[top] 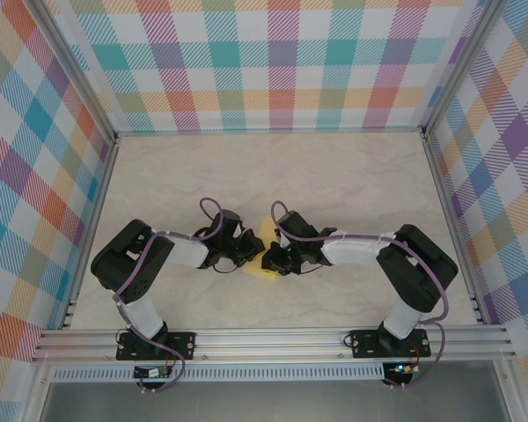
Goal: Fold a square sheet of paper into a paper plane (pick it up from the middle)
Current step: Fold the triangle a second time at the center of the table.
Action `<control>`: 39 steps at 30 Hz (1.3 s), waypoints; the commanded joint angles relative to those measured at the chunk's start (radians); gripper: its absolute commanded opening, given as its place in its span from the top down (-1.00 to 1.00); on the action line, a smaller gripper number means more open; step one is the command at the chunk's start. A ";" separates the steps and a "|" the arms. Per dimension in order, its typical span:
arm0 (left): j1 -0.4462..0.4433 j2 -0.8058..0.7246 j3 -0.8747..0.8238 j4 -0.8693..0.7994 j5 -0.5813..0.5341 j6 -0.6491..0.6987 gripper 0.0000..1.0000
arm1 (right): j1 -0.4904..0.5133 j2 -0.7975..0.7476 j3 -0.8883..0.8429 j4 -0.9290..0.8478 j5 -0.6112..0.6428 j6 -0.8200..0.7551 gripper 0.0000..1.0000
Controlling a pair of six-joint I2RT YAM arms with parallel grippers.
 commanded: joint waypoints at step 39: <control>0.123 0.089 0.150 -0.195 -0.025 0.115 1.00 | -0.056 0.043 -0.158 -0.048 -0.041 -0.042 0.89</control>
